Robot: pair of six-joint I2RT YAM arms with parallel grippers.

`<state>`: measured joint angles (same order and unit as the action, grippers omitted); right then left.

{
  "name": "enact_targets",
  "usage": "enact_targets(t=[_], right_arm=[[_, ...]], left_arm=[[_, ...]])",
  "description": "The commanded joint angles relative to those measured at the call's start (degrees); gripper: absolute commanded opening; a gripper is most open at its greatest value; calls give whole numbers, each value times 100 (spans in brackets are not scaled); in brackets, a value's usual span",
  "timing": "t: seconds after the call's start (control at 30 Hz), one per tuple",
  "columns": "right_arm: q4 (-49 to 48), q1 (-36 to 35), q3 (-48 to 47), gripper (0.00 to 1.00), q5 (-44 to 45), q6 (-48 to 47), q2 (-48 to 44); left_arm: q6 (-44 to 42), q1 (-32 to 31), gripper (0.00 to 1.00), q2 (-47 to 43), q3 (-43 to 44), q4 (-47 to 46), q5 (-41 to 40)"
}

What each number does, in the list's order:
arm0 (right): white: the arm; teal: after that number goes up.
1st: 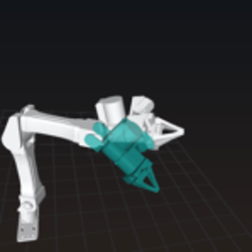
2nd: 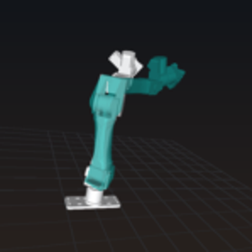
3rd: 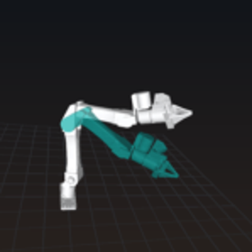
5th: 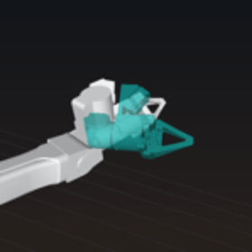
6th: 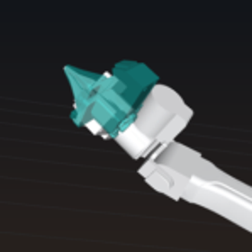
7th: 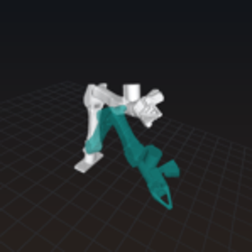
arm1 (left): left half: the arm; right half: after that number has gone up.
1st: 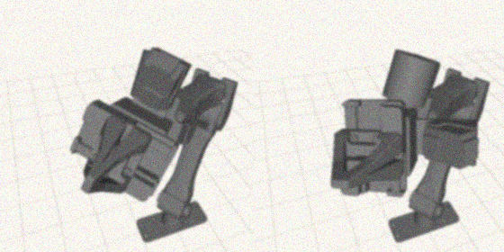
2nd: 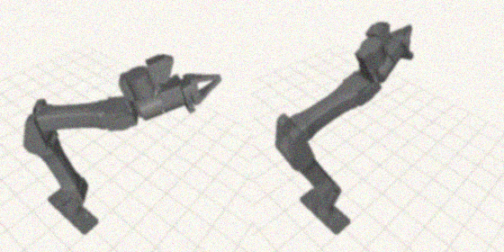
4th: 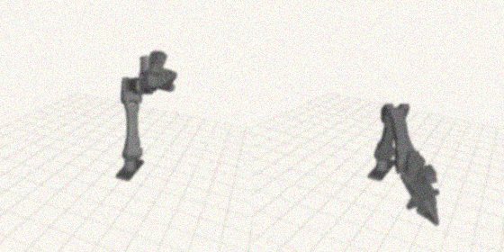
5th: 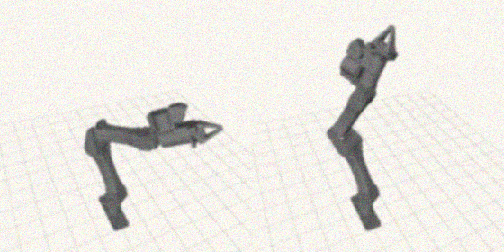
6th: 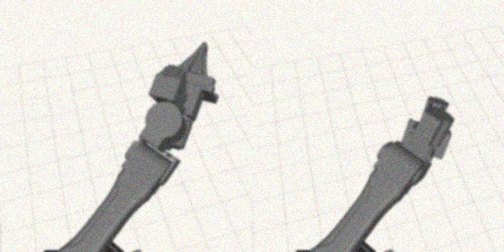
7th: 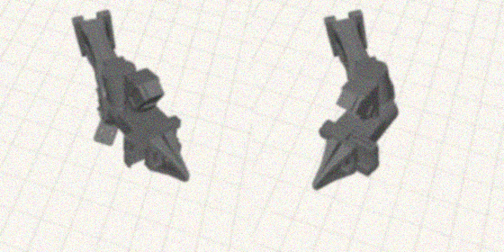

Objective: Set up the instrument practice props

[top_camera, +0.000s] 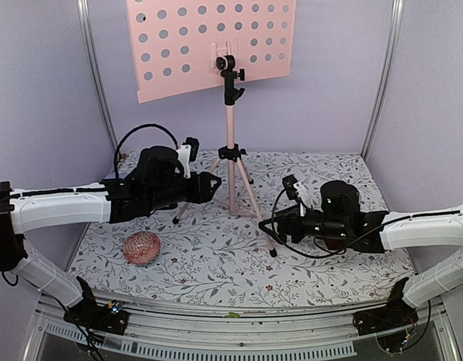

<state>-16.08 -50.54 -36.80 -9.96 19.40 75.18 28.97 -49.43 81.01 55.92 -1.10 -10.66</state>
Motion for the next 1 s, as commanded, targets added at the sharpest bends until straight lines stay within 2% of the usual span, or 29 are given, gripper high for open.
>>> enact_targets(t=[0.0,0.03,0.07,0.17,0.27,0.53,0.67,0.8,0.97], right_arm=[[57,166,-235,87,287,-236,-284],[34,194,-245,95,350,-243,-329],[8,224,-247,97,395,-230,-383],[-27,280,-281,99,538,-254,-518],[-91,304,-285,99,721,-296,-648],[-137,335,-326,99,922,-368,-839],[-133,341,-299,99,1057,-367,-952],[-123,345,-345,98,1199,-456,-1034],[-133,368,-501,98,1075,-770,-1028]], left_arm=[[-631,-182,61,113,287,-1591,-1032],[-765,-187,62,180,342,-1839,-1144],[-890,-185,63,264,371,-2063,-1220],[-1318,-197,66,465,446,-2785,-1174],[-1687,-197,66,788,738,-3119,-1105],[-2190,-199,67,1623,1872,-3131,-1602],[-2260,-204,62,2004,2400,-2821,-1840],[-2314,-203,48,2260,2737,-2574,-1825],[-2384,-104,7,2179,2807,-2365,-1311]])
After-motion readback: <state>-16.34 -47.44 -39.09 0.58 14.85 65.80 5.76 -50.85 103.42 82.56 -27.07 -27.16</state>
